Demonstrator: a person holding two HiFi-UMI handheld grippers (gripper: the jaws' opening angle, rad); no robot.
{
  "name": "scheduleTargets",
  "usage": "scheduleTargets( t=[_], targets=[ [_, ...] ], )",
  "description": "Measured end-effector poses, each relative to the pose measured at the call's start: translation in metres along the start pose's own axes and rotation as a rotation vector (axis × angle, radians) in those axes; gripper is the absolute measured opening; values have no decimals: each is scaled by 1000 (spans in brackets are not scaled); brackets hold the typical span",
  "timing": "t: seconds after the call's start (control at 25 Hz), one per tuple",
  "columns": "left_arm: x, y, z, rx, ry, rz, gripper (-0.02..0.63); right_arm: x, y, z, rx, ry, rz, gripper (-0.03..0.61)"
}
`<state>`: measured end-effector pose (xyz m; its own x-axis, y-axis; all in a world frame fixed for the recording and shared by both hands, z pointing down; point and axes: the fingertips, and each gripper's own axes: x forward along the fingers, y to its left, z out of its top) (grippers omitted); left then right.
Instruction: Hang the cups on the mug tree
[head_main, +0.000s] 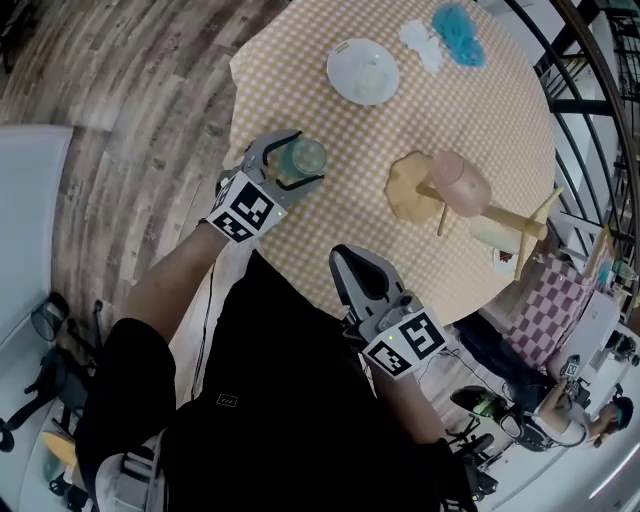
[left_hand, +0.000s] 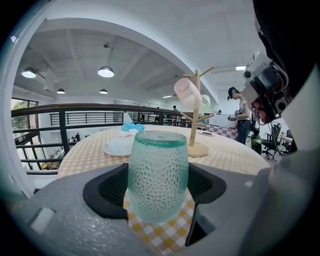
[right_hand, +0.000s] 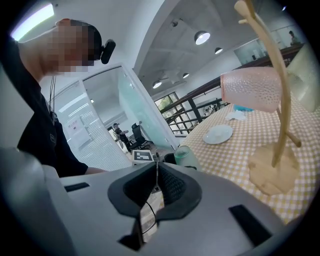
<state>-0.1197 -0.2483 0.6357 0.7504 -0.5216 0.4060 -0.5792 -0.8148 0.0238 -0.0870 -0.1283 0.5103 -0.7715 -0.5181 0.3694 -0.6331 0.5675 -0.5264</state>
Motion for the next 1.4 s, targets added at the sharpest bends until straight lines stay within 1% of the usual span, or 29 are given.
scheduleTargets(
  t=[0.28, 0.56, 0.72, 0.84, 1.08, 1.24, 1.4],
  targets=[
    [-26, -31, 45, 13, -48, 27, 357, -34, 16, -4, -14, -51, 22, 21],
    [-59, -83, 93, 78, -66, 52, 357, -89, 35, -6, -33, -135, 10, 21],
    [-75, -122, 119, 114, -67, 36, 357, -127, 43, -13, -11, -196, -7, 21],
    [-84, -150, 131, 118, -52, 21, 357, -152, 47, -26, 5, -228, -21, 21],
    [-97, -200, 147, 79, -41, -36, 357, -193, 55, -40, 45, -297, -70, 21],
    [-108, -230, 154, 39, -49, -103, 357, -210, 62, -37, 34, -347, -113, 20],
    [-105, -242, 158, 44, -51, -178, 357, -213, 62, -32, 63, -406, -180, 21]
  ],
)
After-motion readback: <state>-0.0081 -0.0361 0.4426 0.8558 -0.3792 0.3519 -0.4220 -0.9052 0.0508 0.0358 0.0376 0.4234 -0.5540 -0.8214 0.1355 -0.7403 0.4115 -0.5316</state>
